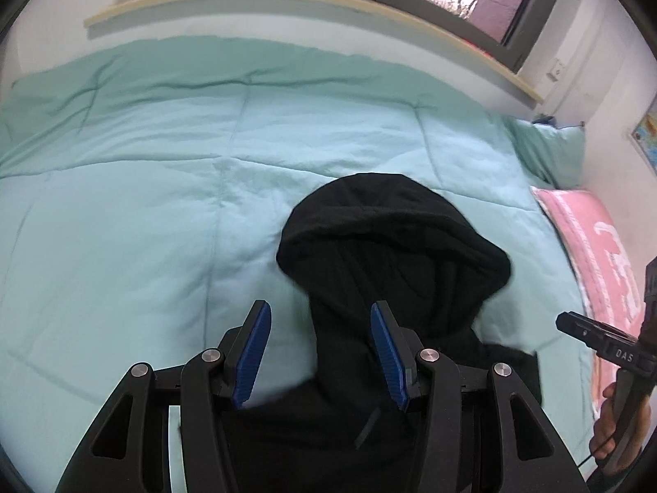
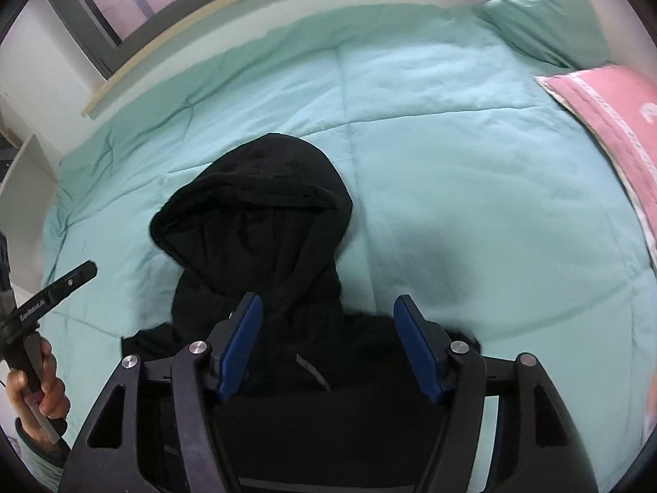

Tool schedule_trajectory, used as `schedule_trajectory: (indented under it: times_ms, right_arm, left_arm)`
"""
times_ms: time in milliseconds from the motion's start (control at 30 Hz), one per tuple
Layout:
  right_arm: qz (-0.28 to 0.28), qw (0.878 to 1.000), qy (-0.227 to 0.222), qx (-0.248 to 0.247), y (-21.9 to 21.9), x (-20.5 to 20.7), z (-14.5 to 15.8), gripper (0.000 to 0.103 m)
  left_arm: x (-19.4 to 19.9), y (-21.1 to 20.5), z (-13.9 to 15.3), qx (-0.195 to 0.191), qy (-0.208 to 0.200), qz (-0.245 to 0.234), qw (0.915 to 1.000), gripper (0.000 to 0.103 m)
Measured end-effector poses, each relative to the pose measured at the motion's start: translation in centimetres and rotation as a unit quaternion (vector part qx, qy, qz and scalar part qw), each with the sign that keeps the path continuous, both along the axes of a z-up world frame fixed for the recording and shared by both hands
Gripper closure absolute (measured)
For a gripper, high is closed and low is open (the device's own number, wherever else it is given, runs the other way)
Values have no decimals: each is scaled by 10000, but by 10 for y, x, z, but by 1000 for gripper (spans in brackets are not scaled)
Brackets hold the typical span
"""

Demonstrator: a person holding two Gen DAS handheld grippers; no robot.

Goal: Fold large clothes

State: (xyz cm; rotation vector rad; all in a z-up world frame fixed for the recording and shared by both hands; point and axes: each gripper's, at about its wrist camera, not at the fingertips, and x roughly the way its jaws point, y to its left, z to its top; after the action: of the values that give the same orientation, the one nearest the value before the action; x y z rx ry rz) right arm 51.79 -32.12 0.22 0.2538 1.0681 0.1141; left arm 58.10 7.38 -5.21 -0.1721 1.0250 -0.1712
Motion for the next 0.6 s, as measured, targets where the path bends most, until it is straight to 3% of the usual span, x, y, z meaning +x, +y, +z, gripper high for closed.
schedule_trajectory:
  times_ms: [233,433,567,600]
  right_arm:
    - [135,9995,189,-215,13,71,-49,32]
    - [156,9989,366,-260,21,93,-78,37]
    - [187,9987,347,-308,28,97,-87,50]
    - [173,9987,293,-392,29,98,-87,62]
  left_arm:
    - [54,3,-52,99,284,210,9993,51]
    - [77,-1,-86,65,527,96,9985,51]
    - [87,-2,-98,18,493,202,9986,51]
    - [90,0,-99,25,413,296,9987,54]
